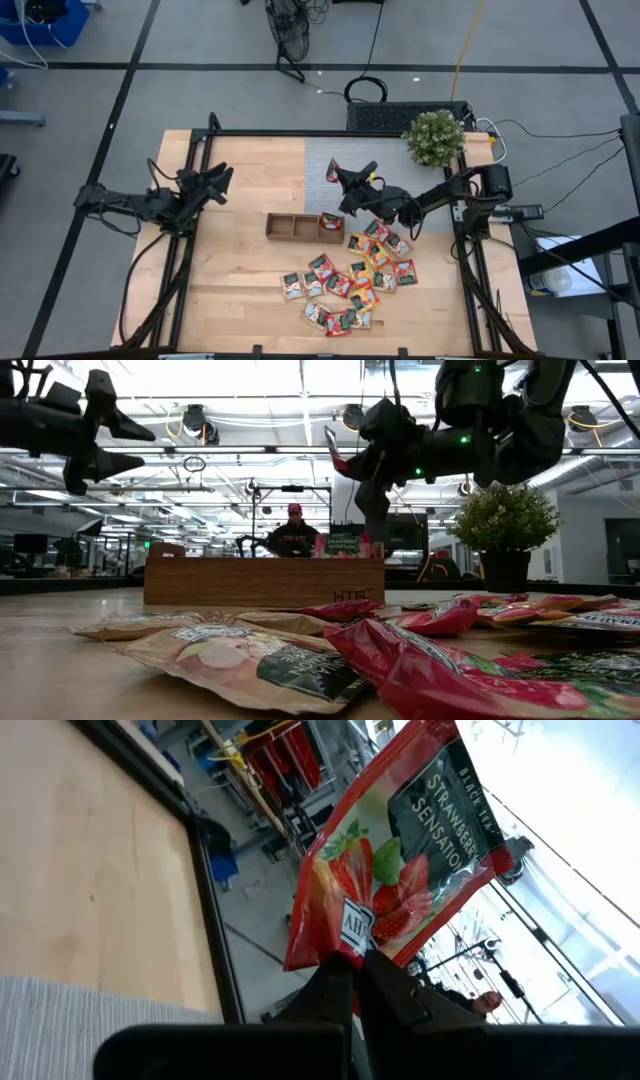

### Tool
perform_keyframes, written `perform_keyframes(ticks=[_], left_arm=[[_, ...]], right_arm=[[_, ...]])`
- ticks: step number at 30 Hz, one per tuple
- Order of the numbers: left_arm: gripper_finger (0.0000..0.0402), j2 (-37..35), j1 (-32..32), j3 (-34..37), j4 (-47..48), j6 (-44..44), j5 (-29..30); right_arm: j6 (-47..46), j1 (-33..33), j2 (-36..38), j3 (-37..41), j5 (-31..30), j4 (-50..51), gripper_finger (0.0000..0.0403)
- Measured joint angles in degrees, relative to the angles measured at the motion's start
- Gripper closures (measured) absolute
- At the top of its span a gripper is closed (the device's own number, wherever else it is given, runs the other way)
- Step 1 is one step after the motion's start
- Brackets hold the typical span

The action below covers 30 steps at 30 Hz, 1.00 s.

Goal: Pick & Place Tea
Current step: Put the red tea bag into the right section of the wooden organizer

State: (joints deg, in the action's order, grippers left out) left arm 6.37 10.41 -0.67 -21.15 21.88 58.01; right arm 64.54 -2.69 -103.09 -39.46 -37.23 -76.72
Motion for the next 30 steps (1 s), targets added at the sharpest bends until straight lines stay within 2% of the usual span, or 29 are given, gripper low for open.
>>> perform_keyframes(ticks=[2, 6, 9, 11, 13, 17, 23, 27, 30], left_arm=[[0.0151, 0.0, -0.9, 0.0, -0.7, 0.7, -3.2], [0.0151, 2.3, -3.9, 0.0, -8.6, -0.2, -19.0], [0.0151, 8.6, -6.3, -0.8, -11.7, 3.1, -19.8], [0.0151, 14.8, -8.1, -2.3, -10.8, 5.1, -19.2], [0.0151, 22.5, -10.4, -5.3, -10.2, 7.2, -21.9], [0.0151, 37.7, -15.8, -16.7, -8.1, 8.9, -36.8], [0.0151, 57.1, -25.6, -39.6, 13.0, 16.2, -59.7], [0.0151, 66.9, -27.9, -49.5, 17.6, 15.8, -67.7], [0.0151, 71.3, -28.4, -54.0, 19.5, 15.4, -70.6]], right_arm=[[-0.9, -0.4, 0.0, 0.0, 0.1, 0.4, 0.0403], [-0.7, -0.8, 0.0, 0.0, 0.1, 0.3, 0.0403], [-0.8, -0.7, 0.0, 0.0, 1.4, 0.2, 0.0403], [-1.9, -0.7, 0.0, 0.0, 2.2, 0.3, 0.0403], [-3.5, -0.6, 0.0, -0.1, 3.0, 0.9, 0.0403], [-6.9, -0.3, 0.0, -0.3, 3.0, 4.0, 0.0403], [-12.5, 2.0, 0.0, -3.6, 2.8, 16.9, 0.0403], [-11.8, 2.9, 0.0, -4.7, -1.2, 19.7, 0.0403], [-8.9, 2.8, 0.1, -4.7, -4.4, 19.5, 0.0403]])
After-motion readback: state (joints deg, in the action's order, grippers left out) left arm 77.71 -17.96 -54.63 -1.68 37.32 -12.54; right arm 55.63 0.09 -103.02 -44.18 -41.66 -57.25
